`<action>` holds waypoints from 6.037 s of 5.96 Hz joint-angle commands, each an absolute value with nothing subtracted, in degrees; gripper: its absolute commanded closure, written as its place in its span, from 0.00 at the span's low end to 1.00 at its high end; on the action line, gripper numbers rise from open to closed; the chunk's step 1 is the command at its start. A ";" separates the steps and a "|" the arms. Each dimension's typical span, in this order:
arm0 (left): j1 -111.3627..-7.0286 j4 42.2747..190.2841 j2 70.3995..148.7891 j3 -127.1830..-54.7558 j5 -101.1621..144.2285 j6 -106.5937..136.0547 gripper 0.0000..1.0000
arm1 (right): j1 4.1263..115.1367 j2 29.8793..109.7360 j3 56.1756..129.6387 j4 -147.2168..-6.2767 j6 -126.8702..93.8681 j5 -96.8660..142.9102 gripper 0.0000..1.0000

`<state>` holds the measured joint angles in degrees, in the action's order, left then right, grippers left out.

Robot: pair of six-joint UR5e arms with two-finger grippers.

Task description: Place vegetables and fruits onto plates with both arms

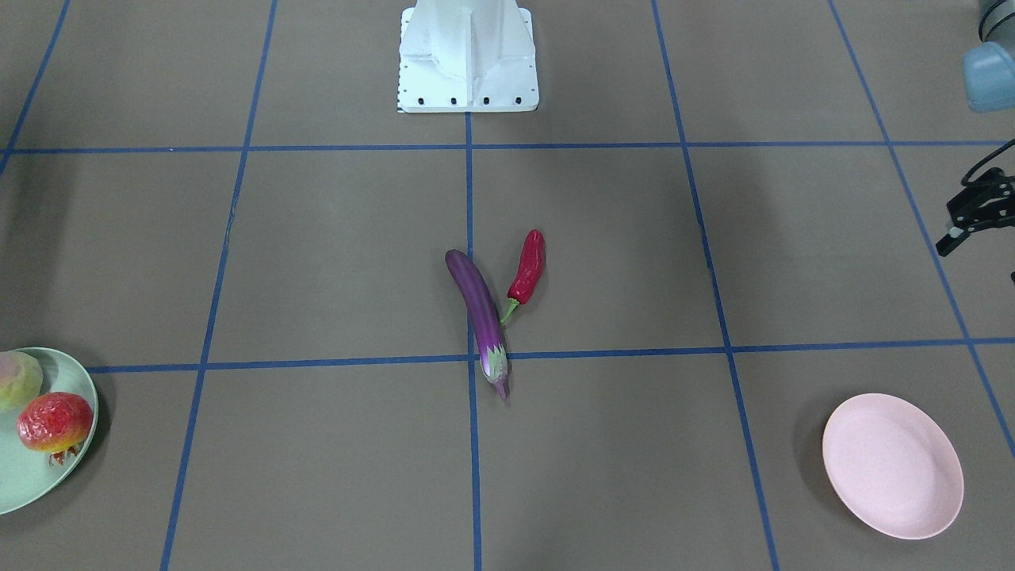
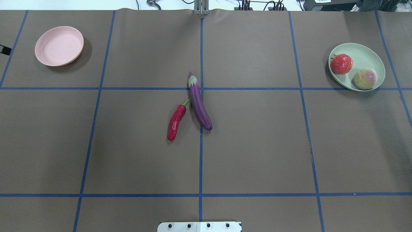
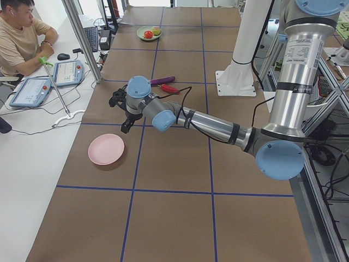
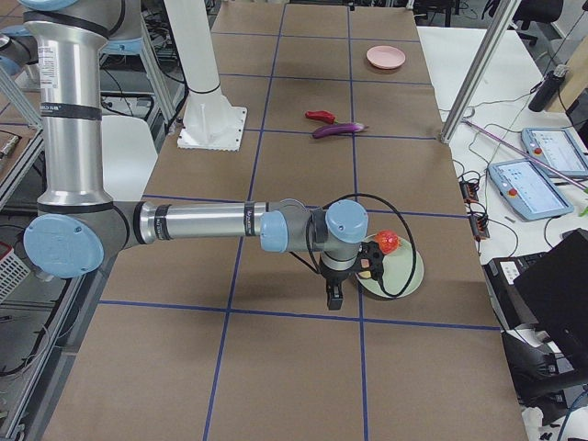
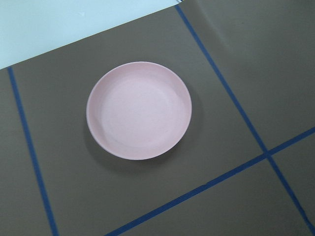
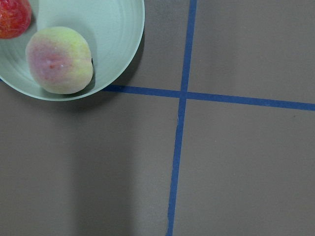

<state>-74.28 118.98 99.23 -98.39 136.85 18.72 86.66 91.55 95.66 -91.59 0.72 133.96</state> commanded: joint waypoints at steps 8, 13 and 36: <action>-30.67 122.34 128.06 -82.54 103.01 59.33 0.10 | 86.57 92.11 96.42 -91.49 0.70 133.95 0.00; -30.59 116.81 127.70 -82.71 99.93 58.89 0.26 | 86.57 92.11 96.42 -91.49 0.70 133.95 0.00; -37.67 119.27 141.57 -66.18 108.26 66.44 0.00 | 86.57 93.43 96.33 -88.77 0.70 133.95 0.00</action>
